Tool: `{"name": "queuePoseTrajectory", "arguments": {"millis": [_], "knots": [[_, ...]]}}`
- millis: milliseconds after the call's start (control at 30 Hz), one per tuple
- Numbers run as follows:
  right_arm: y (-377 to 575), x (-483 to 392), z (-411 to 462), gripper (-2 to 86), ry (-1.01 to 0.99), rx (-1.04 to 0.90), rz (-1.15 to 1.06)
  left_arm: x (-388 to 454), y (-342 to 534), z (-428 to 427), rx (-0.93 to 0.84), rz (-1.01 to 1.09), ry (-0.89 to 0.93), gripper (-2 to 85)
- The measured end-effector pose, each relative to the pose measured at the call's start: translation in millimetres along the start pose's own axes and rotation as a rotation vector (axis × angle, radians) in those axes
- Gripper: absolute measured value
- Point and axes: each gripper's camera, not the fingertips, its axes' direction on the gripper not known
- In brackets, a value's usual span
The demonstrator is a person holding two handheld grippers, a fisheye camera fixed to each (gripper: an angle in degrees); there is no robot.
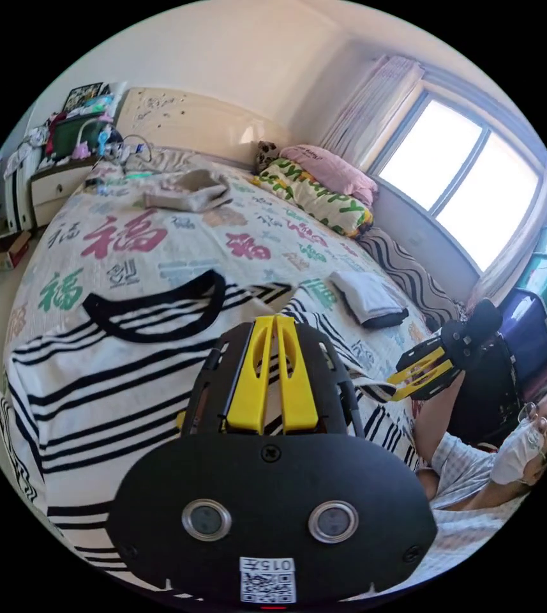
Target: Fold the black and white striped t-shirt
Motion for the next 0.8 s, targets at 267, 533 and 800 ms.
{"name": "queuePoseTrajectory", "arguments": {"millis": [267, 533, 800], "knots": [[54, 63, -31, 6.3, -0.068, 0.245, 0.283, 9, -37, -11, -0.011, 0.132, -0.089, 10.6], [25, 82, 42, 7.9, -0.137, -0.035, 0.28, 67, -121, 157, -0.369, 0.208, -0.009, 9.5], [35, 90, 55, 0.0, -0.073, -0.021, 0.324, 82, -151, 171, -0.243, 0.195, -0.077, 1.9]]}}
